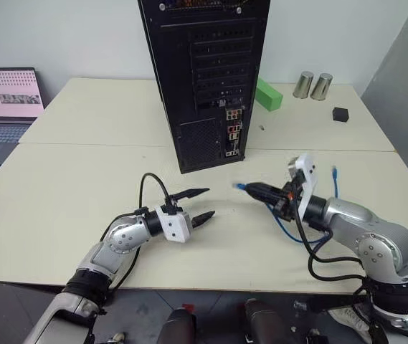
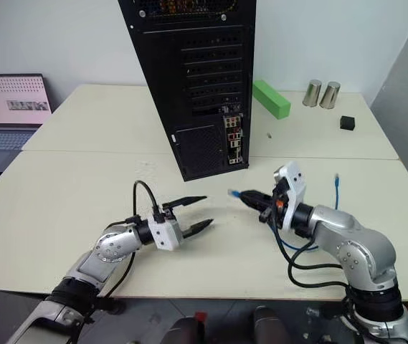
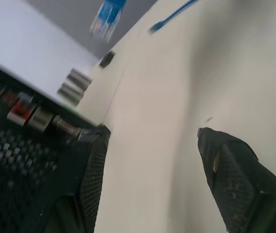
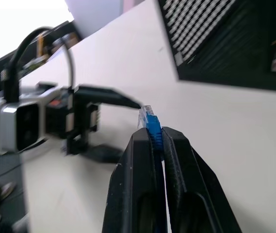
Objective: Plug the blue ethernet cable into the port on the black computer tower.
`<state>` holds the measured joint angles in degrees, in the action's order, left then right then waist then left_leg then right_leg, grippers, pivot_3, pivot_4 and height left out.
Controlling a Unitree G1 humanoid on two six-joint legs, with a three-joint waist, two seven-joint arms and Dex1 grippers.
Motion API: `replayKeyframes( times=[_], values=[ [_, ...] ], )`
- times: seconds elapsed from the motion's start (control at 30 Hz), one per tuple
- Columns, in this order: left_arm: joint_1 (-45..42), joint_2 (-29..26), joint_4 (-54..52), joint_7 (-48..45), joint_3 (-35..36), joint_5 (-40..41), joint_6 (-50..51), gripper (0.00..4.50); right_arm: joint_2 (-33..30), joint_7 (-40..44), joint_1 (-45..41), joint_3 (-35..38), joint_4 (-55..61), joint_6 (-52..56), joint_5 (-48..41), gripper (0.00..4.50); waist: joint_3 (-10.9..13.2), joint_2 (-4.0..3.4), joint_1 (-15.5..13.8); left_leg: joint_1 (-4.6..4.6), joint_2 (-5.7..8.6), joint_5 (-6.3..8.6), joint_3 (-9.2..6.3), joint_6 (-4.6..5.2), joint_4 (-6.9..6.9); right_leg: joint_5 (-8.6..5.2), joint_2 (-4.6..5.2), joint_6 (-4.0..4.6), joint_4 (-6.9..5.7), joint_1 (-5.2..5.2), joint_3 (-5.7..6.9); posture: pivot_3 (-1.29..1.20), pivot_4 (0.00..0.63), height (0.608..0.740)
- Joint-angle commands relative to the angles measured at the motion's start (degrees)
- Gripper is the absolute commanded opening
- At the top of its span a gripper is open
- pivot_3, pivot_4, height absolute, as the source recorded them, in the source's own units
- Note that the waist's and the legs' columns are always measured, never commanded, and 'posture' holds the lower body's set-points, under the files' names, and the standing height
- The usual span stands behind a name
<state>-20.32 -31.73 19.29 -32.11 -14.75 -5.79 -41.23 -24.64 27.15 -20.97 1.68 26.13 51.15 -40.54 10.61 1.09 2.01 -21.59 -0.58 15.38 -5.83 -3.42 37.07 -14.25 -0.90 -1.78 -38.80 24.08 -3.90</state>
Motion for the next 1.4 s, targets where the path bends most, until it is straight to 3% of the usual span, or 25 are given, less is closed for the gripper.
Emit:
replayKeyframes(
  times=[0.03, 0.27, 0.53, 0.87, 1.4],
  values=[
    [0.94, 2.11, -9.96, -0.14, 4.02, 8.56, 15.48, 3.12, 3.58, -5.08, -2.03, -0.22, 1.41, -4.72, 3.84, 0.0, 0.0, 0.0, 0.01, 0.0, 0.0, 0.0, 0.0, 0.0, 0.0, 0.0, 0.0, 0.0, 0.0, 0.0, 0.0, 0.0, 0.15, 0.74],
    [2.65, 3.49, -19.97, 2.19, 9.07, 13.7, 34.69, 3.12, 9.08, -11.58, -2.31, -4.54, -0.39, -10.61, 12.41, 0.0, 0.0, 0.0, 0.22, 0.01, -0.01, 0.0, -0.01, 0.0, -0.02, 0.0, -0.01, 0.01, -0.06, 0.03, 0.0, 0.0, 0.15, 0.74],
    [2.5, 5.76, -25.36, 5.59, 12.99, 15.22, 48.4, 3.12, 14.74, -19.1, -6.6, -10.5, -6.53, -18.0, 25.6, 0.0, 0.0, 0.0, 0.36, 0.04, -0.02, -0.01, 0.0, -0.01, -0.02, 0.0, -0.02, 0.01, -0.06, 0.04, -0.01, 0.0, 0.15, 0.74],
    [1.75, 5.9, -26.3, 4.83, 14.07, 15.18, 52.06, 3.12, 21.93, -22.21, -10.91, -12.04, -16.01, -24.2, 32.45, 0.0, 0.0, 0.0, 0.37, 0.03, 0.0, -0.01, 0.0, -0.02, -0.04, 0.0, 0.01, 0.03, -0.06, 0.06, -0.01, 0.0, 0.15, 0.74],
    [1.55, 6.91, -26.79, 5.55, 14.38, 14.9, 53.63, 3.12, 23.03, -21.86, -12.77, -9.97, -20.4, -26.74, 35.39, 0.0, 0.0, 0.0, 0.38, 0.02, -0.01, -0.01, 0.01, -0.02, -0.05, 0.03, 0.01, 0.07, -0.05, 0.07, -0.02, 0.0, 0.15, 0.74]
  ],
)
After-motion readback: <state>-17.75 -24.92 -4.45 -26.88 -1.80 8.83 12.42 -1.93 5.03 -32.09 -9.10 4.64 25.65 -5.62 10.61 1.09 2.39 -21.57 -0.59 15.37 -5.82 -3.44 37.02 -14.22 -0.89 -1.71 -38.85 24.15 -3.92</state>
